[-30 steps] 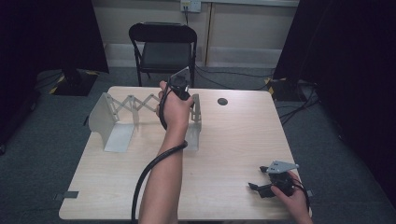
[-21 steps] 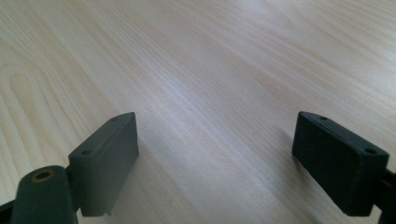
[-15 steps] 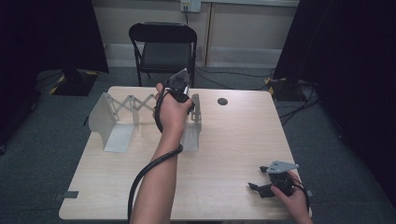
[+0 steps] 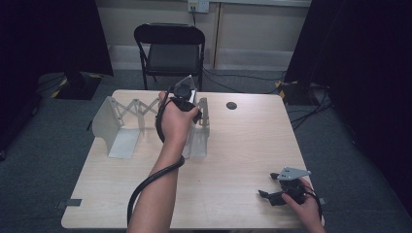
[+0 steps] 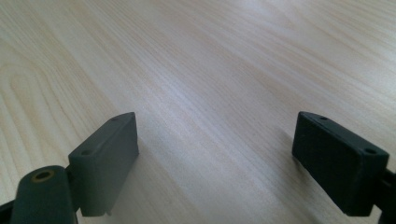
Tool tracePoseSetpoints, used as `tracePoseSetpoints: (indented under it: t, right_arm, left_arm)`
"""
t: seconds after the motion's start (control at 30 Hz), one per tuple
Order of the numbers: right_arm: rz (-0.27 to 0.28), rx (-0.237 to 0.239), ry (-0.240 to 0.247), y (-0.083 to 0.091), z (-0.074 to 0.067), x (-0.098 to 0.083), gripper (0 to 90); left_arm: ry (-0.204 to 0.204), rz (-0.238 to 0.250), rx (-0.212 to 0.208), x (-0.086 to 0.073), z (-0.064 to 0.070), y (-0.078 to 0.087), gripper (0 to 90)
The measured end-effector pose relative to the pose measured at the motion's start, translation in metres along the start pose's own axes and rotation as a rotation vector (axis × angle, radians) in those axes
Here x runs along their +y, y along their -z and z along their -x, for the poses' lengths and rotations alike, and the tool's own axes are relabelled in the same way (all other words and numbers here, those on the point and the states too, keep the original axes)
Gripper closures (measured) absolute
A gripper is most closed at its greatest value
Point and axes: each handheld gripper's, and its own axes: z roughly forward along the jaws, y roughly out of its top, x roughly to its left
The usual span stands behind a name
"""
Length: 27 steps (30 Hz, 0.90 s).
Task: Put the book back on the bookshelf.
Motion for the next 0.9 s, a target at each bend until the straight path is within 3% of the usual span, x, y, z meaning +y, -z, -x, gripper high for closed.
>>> tracePoseSetpoints:
  t: [0.53, 0.7, 0.9]
  right_arm:
    - [0.0, -0.001, 0.001, 0.0, 0.0, 0.0, 14.1]
    - [0.001, -0.002, -0.001, 0.0, 0.0, 0.0, 14.0]
    - [0.0, -0.005, -0.002, 0.0, 0.0, 0.0, 14.1]
  left_arm:
    - [-0.058, -0.003, -0.024, -0.027, 0.0, 0.002, 33.9]
    - [-0.089, 0.011, -0.004, -0.032, 0.002, 0.002, 35.5]
    - [-0.095, 0.017, 0.023, -0.037, 0.003, 0.001, 43.3]
